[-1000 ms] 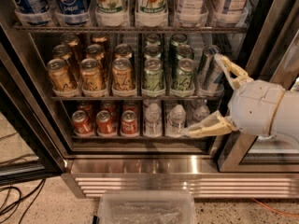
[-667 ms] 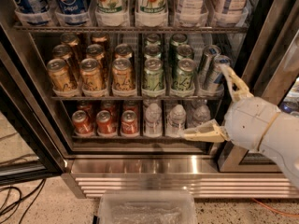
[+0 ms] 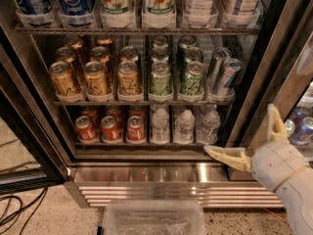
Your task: Pick blue plastic bottle from top shelf of fridge
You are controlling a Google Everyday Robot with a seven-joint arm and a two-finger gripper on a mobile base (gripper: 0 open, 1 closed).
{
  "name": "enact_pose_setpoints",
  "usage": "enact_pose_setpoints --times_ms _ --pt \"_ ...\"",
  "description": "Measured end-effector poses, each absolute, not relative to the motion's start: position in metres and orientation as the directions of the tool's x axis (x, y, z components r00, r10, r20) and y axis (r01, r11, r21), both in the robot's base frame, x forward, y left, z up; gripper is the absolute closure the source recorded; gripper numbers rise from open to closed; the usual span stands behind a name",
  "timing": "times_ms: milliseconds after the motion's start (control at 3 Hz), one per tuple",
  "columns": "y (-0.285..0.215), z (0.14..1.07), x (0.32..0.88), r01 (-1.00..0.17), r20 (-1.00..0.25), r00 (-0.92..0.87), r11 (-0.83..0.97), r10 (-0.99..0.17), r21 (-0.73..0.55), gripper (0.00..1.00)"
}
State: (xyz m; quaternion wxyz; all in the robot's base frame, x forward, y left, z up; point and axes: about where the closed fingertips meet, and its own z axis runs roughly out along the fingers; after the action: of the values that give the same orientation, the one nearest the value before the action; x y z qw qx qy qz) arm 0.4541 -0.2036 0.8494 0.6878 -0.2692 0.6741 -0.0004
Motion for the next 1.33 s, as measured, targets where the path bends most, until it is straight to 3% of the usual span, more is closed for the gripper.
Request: enact_pose_setpoints --times_ms 333,667,1333 --pt "-0.234 0.855 0.450 -0.232 -0.891 0.118 0.860 -0.438 -0.454 0.00" --pt "-0.172 0.902 0.465 -0.225 -0.792 0.296 0.766 -0.534 -0.602 0.00" --pt "-0.148 0.914 0.467 -0.241 -0.777 0.339 0.750 -0.530 -0.616 0.00"
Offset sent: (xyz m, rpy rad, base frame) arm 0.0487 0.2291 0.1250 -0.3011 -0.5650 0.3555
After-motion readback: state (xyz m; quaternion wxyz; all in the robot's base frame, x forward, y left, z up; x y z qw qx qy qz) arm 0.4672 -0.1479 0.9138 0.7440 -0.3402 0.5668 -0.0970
